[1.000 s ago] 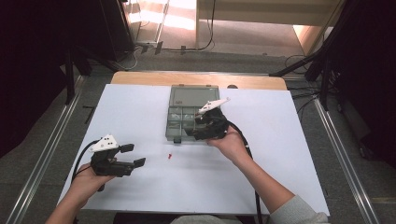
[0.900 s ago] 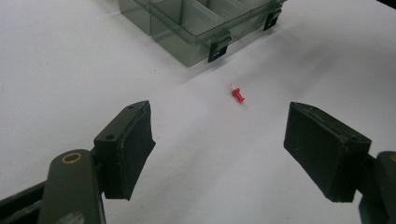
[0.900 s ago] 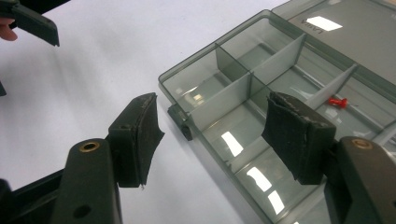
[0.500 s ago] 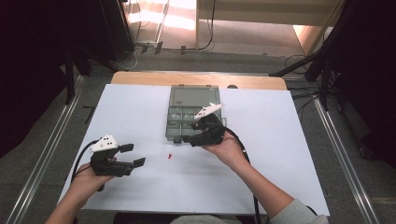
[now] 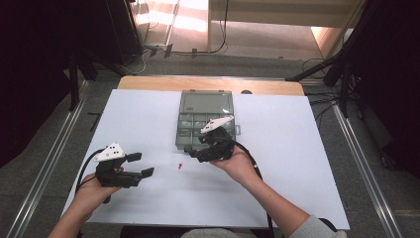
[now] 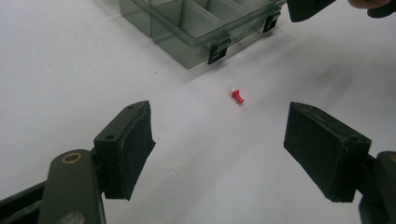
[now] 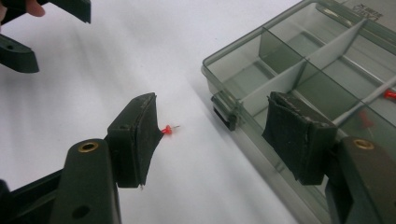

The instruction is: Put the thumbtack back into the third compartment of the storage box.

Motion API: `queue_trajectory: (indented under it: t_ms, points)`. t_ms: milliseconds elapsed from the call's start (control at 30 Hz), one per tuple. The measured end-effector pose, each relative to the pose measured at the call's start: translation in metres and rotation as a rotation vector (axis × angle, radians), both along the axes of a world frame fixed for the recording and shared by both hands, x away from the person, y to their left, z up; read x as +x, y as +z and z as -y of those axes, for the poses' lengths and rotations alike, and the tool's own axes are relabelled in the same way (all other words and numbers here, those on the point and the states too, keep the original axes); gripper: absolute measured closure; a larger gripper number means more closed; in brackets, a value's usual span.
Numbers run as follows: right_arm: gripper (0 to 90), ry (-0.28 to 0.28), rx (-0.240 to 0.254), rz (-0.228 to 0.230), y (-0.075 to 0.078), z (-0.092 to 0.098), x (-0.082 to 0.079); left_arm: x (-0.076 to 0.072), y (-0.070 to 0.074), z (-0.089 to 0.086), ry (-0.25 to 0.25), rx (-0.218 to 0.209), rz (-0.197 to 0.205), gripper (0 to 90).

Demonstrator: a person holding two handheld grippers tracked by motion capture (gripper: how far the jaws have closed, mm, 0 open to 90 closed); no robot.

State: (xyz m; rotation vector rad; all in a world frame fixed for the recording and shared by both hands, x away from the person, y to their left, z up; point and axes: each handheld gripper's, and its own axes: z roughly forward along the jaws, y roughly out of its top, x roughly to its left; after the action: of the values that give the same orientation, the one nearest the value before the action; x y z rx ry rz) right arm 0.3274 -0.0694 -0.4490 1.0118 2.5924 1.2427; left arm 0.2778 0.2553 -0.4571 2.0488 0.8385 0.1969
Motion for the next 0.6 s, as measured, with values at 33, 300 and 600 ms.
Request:
queue_trajectory:
  t_ms: [33,300,600]
  points:
    - [35.7,0.004,0.001,-0.002,-0.001,-0.001,-0.001,0.000,0.000,0.000,-0.001,0.000,0.000,23.4]
    - [35.4,0.010,-0.005,-0.004,-0.006,-0.007,-0.006,0.000,0.000,0.000,0.001,0.001,-0.001,23.4]
    - [30.7,0.011,-0.013,-0.002,-0.012,-0.016,-0.011,0.000,0.000,0.001,0.000,0.003,-0.001,23.4]
